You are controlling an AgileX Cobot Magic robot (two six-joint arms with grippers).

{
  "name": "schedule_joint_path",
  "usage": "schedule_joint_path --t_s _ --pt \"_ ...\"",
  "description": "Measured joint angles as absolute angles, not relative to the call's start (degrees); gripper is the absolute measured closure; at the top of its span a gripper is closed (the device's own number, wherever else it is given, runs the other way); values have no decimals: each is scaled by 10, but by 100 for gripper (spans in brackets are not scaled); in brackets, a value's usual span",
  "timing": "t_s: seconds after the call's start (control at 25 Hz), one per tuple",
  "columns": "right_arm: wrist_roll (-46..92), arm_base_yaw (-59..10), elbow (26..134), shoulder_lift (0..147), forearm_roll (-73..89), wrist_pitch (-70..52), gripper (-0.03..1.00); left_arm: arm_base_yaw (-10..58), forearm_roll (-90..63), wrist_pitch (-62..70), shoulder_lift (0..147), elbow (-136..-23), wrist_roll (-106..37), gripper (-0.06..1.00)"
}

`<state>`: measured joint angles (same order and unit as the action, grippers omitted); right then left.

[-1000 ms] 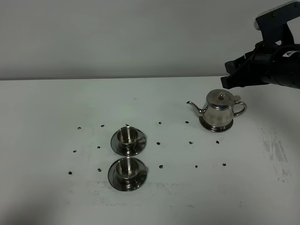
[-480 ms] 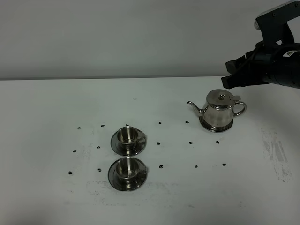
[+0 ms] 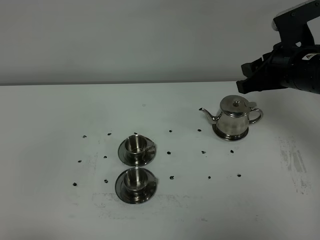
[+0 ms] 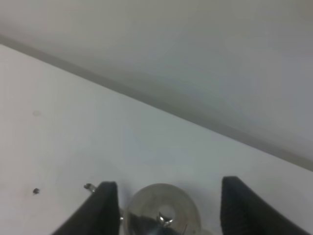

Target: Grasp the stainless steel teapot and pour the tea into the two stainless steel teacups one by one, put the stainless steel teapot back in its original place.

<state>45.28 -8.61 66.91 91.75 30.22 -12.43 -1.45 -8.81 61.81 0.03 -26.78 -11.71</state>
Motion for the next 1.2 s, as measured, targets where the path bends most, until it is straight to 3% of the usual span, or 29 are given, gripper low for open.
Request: schedule_joint_path --t_s 1.2 --pt "453 -86 669 917 301 -125 52 -41 -88 610 -3 -263 -113 56"
